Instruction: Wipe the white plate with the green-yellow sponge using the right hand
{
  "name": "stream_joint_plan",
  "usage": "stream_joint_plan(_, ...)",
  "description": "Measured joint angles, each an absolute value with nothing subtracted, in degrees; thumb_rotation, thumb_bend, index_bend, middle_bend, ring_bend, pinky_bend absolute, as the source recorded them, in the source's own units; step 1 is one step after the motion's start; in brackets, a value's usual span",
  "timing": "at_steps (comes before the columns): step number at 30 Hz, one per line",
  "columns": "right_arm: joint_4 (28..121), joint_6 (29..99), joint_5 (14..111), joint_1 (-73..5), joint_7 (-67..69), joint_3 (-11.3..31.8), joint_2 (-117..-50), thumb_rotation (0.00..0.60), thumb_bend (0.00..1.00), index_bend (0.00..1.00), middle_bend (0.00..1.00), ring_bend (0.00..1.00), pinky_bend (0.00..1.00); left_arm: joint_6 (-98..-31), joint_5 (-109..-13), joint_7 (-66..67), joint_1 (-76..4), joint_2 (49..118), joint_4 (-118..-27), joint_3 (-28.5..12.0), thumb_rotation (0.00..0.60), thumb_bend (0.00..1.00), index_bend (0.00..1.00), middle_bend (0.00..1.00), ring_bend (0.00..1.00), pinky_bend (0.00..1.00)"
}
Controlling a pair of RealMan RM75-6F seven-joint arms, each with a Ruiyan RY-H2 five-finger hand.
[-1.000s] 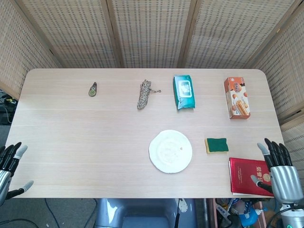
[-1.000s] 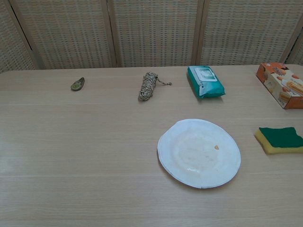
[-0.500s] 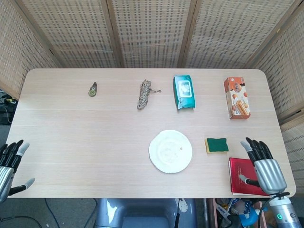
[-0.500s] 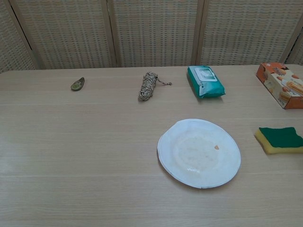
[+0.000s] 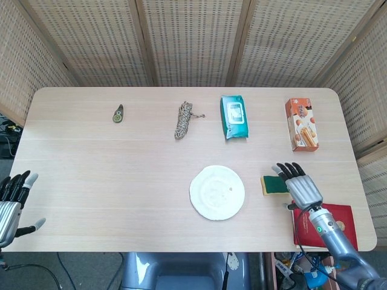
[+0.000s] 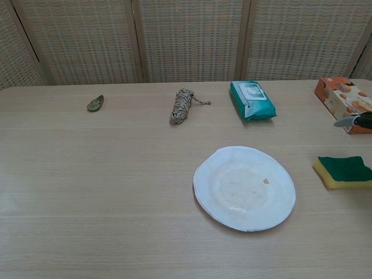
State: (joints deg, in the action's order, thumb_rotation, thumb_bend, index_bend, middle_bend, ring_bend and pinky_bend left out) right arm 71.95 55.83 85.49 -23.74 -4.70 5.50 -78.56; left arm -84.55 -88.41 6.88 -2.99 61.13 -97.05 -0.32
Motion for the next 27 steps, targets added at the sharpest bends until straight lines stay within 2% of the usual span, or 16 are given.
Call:
stream_joint_plan(6,65.9,52.3,81.1,-26.1,-9.0,6.3,-83.4,0.6,0.0,0.09,0.12,0.01,0.04,-83.2,-87.1,7.8,-3.8,61.2,-97.6,-0.7,0.6,0.0,0.0,0.0,0.0,0.0)
stream_joint_plan(14,59.6,49.1,78.7,-28.3,-10.3,6.1,-87.6,0.6,0.01,0.17,0.2,0.07,0.08,-81.4,-85.5,7.7,-4.6,61.0,-98.0,-0.9,0.6,0.0,0.0,0.0,0.0,0.0)
stream_joint_plan(27,56.8,48.2,78.6,-30.4,-9.3,5.4,-90.6,0.6,0.04,0.21,0.29,0.17,0.27,-81.1,-84.9,8.0,-5.0,61.1,-98.1,-0.9,0.6,0.0,0.0,0.0,0.0,0.0)
